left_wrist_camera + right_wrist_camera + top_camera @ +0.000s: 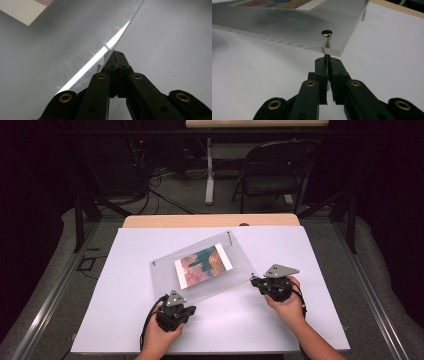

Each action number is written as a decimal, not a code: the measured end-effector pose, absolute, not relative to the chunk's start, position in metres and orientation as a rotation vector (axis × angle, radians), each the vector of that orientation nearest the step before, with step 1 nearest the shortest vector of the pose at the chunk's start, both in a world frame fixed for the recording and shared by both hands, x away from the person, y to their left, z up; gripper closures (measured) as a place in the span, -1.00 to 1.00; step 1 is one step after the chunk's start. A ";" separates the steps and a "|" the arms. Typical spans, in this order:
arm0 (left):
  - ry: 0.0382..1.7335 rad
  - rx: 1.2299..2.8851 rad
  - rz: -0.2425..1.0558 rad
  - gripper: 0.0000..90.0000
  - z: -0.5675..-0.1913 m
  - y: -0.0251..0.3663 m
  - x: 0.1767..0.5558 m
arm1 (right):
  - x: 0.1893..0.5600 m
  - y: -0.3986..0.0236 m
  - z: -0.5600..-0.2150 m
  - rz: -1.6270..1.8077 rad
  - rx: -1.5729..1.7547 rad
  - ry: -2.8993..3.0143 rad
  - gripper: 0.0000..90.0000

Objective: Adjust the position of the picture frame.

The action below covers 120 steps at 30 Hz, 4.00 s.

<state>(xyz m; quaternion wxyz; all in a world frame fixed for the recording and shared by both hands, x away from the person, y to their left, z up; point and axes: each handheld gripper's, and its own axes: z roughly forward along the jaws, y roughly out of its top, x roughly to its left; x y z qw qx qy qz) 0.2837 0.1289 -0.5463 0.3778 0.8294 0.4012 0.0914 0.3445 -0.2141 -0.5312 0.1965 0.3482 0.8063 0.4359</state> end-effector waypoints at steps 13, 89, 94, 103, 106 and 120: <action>1.139 2.048 0.215 1.00 -0.542 0.151 0.334 | 0.311 -0.198 -0.530 1.264 0.909 2.307 0.91; 0.865 2.030 0.170 0.21 -0.555 0.124 0.267 | 0.292 -0.186 -0.542 1.319 1.013 2.307 0.12; 0.840 2.039 0.170 0.32 -0.556 0.110 0.265 | 0.293 -0.189 -0.542 1.331 1.038 2.300 0.16; 0.837 2.017 0.115 0.56 -0.559 0.090 0.267 | 0.295 -0.194 -0.542 1.327 1.062 2.290 0.23; 0.855 2.023 0.137 0.66 -0.560 0.086 0.269 | 0.299 -0.199 -0.542 1.330 1.093 2.268 0.25; 0.887 2.030 0.132 0.89 -0.556 0.088 0.272 | 0.313 -0.212 -0.541 1.317 1.150 2.178 0.26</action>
